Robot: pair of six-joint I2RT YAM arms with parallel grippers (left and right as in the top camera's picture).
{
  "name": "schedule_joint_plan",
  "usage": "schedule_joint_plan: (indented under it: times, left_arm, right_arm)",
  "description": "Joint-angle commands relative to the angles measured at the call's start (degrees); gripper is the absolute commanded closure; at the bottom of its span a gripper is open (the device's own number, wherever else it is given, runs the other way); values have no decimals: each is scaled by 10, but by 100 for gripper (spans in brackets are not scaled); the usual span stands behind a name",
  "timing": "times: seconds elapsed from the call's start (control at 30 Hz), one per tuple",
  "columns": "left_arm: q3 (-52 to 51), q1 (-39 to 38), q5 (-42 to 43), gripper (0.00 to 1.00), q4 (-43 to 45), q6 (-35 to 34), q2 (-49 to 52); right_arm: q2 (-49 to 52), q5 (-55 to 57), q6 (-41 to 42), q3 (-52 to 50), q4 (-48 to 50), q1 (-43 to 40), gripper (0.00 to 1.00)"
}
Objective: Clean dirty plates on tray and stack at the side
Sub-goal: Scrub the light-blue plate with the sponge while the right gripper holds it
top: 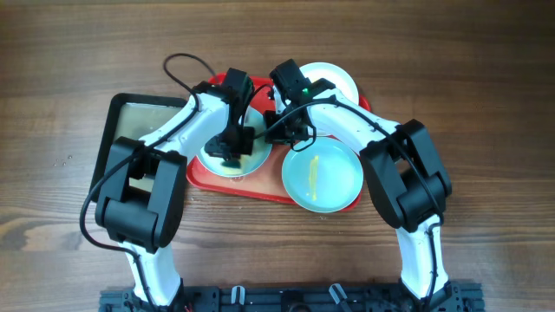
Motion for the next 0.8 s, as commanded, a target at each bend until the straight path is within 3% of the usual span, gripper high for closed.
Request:
schedule_joint_plan:
  times: [0.0, 0.17, 0.27, 0.3, 0.43, 0.5, 0.63, 0.7, 0.77]
  left_arm:
    - [-28, 21, -315, 96, 6, -199, 41]
    - [-13, 20, -294, 96, 75, -229, 41]
    - [-11, 19, -94, 96, 176, -125, 41]
    - [-11, 19, 30, 96, 209, -56, 41]
    - [-11, 19, 242, 96, 214, 69, 41]
    - [-11, 19, 291, 96, 181, 122, 41]
    - [-11, 21, 268, 96, 61, 208, 41]
    - [-11, 24, 163, 96, 22, 194, 41]
    - [-11, 26, -22, 96, 9, 88, 41]
  right_arm:
    - [15, 3, -13, -7, -6, 2, 96]
    - [15, 3, -13, -7, -6, 2, 96]
    - [15, 3, -13, -7, -6, 2, 96]
    - [15, 3, -14, -7, -6, 2, 96]
    - [15, 3, -14, -7, -6, 2, 96]
    - [15, 3, -15, -7, -6, 2, 96]
    - [15, 3, -15, -7, -6, 2, 96]
    - [15, 3, -15, -7, -6, 2, 96]
    - [15, 3, -15, -7, -6, 2, 96]
